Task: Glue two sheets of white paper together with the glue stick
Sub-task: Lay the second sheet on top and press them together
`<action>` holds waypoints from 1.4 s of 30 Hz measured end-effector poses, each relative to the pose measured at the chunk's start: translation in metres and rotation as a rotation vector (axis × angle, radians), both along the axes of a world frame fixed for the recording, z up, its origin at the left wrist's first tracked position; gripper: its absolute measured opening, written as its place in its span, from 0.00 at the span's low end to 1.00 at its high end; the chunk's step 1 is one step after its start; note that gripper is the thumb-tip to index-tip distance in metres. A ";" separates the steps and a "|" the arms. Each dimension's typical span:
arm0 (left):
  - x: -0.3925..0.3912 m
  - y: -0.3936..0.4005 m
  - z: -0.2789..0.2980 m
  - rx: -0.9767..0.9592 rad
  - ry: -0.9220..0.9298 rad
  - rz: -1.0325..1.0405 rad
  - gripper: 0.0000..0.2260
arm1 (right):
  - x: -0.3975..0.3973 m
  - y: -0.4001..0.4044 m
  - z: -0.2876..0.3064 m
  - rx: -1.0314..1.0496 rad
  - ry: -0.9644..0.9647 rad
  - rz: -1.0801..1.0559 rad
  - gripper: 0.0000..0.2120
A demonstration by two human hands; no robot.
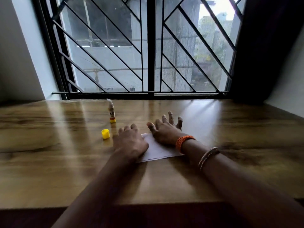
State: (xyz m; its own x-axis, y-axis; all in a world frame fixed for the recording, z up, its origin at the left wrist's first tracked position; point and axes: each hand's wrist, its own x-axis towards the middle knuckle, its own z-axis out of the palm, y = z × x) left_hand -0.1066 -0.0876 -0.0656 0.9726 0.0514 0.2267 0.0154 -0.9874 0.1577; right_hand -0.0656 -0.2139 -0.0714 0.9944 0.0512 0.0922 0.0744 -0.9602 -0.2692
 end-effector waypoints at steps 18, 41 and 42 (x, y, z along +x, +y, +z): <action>0.014 0.018 0.014 -0.962 -0.273 -0.356 0.04 | -0.015 -0.010 0.031 0.443 -0.324 0.312 0.08; -0.006 0.040 0.022 -1.476 -0.223 -0.321 0.03 | -0.032 -0.026 0.057 1.363 -0.205 0.100 0.09; -0.006 0.040 0.021 -1.530 -0.242 -0.287 0.03 | -0.034 -0.023 0.057 1.371 -0.131 0.055 0.15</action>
